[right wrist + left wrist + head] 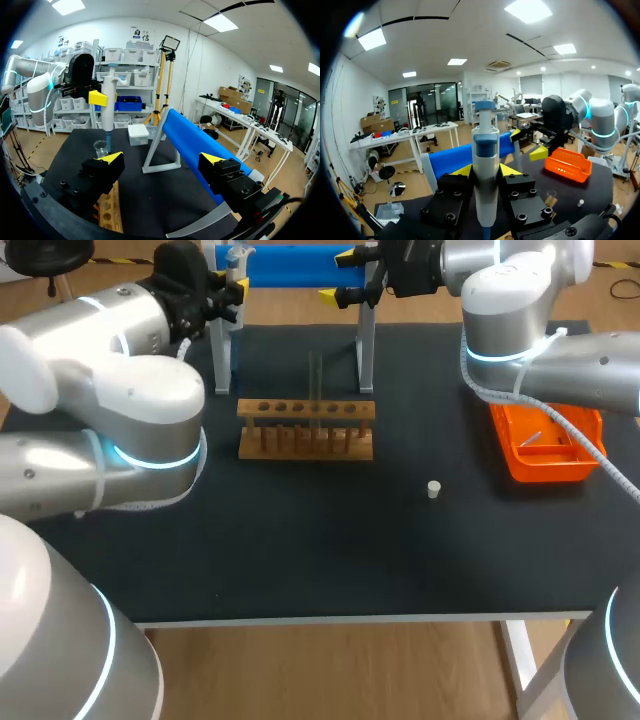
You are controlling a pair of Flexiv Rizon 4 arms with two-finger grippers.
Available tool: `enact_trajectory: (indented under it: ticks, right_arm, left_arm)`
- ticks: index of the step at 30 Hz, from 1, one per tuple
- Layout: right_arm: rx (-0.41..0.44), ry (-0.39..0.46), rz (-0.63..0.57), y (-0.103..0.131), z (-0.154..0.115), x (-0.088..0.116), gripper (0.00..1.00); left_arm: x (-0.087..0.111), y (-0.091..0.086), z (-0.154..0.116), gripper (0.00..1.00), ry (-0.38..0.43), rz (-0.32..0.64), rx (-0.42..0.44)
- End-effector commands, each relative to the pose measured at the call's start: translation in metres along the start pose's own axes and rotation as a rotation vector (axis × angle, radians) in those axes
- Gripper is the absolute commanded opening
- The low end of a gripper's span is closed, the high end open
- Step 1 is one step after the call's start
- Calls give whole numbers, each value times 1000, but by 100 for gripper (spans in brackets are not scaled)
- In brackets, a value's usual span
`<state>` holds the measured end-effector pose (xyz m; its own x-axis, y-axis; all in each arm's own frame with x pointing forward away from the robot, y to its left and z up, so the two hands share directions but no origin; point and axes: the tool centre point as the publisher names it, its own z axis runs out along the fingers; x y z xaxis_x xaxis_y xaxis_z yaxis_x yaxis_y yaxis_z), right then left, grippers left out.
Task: Invert the test tube, pick up the pipette, mount the tip to pipette, aspirate from beaker and dispense into the tube, eject the tip, return the pipette, and cap with the stopper.
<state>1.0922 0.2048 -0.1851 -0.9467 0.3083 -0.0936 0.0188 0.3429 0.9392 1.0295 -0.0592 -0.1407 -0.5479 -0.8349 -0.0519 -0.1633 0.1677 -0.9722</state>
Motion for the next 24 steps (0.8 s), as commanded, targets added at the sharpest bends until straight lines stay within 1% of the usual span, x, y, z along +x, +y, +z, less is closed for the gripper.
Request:
enact_trajectory:
  ticks: [1,13,24]
  right_arm:
    - [4,5,1,1,-1,-1,100]
    - [4,5,1,1,-1,-1,100]
    - [4,5,1,1,-1,-1,100]
  left_arm:
    - [-1,-6,21,0,-43,-4,-26]
    - [-33,-7,48,0,-119,-38,-61]
    - [-53,0,70,0,-167,-66,-110]
